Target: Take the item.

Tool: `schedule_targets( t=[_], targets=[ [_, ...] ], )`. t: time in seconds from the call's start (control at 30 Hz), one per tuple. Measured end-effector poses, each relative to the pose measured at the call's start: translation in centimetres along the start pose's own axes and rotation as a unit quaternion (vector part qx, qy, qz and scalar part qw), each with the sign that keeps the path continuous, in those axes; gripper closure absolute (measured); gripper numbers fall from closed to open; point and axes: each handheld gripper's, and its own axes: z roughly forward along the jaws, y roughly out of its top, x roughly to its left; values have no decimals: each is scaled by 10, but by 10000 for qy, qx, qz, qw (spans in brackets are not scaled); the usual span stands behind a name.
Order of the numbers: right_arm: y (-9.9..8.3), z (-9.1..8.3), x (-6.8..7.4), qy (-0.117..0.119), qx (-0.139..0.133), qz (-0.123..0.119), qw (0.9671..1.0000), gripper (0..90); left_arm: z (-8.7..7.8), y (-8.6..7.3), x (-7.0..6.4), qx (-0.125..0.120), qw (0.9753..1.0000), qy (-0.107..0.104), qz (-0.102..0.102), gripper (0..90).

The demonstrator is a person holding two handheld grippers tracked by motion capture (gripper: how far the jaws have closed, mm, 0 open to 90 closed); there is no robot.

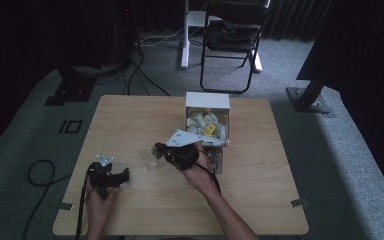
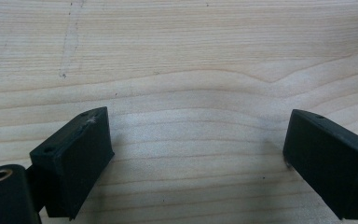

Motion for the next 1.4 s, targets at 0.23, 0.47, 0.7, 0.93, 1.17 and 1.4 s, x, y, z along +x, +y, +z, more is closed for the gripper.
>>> schedule_targets(
  t=[0.23, 0.47, 0.7, 0.93, 1.17, 1.4],
  targets=[
    [1, 7, 0, -11, 18, 69, 10000, 900, 0, 0, 0, 1, 10000, -1, 10, 84],
    [4, 13, 1, -20, 19, 105, 9999, 900, 0, 0, 0, 0, 10000, 1, 5, 84],
    [9, 17, -1, -29, -5, 131, 9999, 900, 0, 0, 0, 1, 10000, 1, 6, 84],
    [12, 20, -2, -50, 6, 182, 9998, 900, 0, 0, 0, 1, 10000, 4, 7, 84],
    [14, 26, -2, -52, 12, 197, 9998, 900, 0, 0, 0, 1, 10000, 0, 6, 84],
    [16, 31, -3, -40, 7, 238, 9997, 900, 0, 0, 0, 4, 10000, 1, 9, 85]
  ],
)
